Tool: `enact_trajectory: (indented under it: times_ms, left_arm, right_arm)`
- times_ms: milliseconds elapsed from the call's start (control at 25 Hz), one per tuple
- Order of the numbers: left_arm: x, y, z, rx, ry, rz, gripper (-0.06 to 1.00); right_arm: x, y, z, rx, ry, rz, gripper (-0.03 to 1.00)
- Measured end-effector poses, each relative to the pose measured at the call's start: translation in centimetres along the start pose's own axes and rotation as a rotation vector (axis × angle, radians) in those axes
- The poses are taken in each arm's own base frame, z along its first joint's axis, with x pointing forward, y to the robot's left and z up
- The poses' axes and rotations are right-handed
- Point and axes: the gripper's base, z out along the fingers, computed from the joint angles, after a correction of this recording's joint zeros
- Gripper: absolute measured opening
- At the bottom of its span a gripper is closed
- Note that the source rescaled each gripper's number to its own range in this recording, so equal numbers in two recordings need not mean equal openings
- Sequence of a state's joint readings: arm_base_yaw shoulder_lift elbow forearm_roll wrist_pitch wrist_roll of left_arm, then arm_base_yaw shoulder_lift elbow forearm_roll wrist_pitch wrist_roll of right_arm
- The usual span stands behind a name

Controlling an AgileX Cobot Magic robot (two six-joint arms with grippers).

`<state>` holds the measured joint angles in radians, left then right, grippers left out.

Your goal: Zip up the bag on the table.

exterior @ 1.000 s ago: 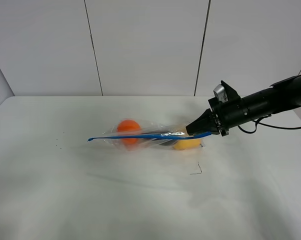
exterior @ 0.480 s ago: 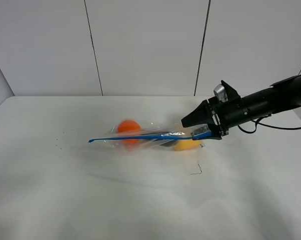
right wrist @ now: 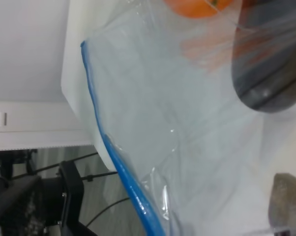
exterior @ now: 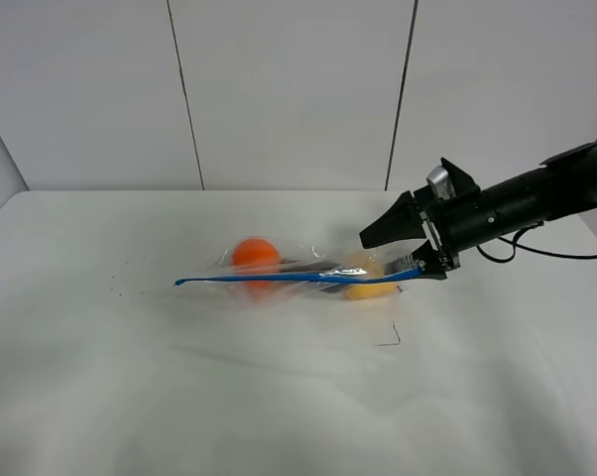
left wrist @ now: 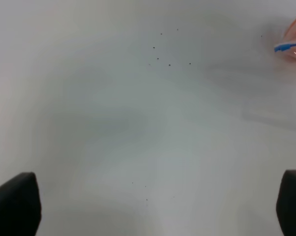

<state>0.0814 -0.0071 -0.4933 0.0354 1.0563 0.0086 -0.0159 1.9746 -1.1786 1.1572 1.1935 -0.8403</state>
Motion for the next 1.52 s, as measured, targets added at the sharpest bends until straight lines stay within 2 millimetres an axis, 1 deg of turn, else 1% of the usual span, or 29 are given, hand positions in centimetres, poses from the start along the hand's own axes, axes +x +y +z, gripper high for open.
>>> enact_trajectory:
  times_ms: [360,720,920,1280,1520]
  left_arm:
    - [0.0,0.0,0.0,0.000,0.000,0.001,1.00]
    - [0.0,0.0,0.0,0.000,0.000,0.001,1.00]
    - [0.0,0.0,0.0,0.000,0.000,0.001,1.00]
    - [0.0,0.0,0.0,-0.001,0.000,0.002,1.00]
    - [0.0,0.0,0.0,-0.001,0.000,0.002,1.00]
  right_arm:
    - [0.6,1.4,-1.7,0.153,0.019,0.006,1.00]
    - [1.2,2.0,-3.6,0.350,0.029,-0.003,1.00]
    - [1.6,1.8,-4.6,0.482,0.042,-0.004,1.00]
    - [2.1,2.4,-7.3,0.728,0.007,-0.017,1.00]
    - [2.5,3.2,-8.7,0.826,-0.032,-0.012,1.00]
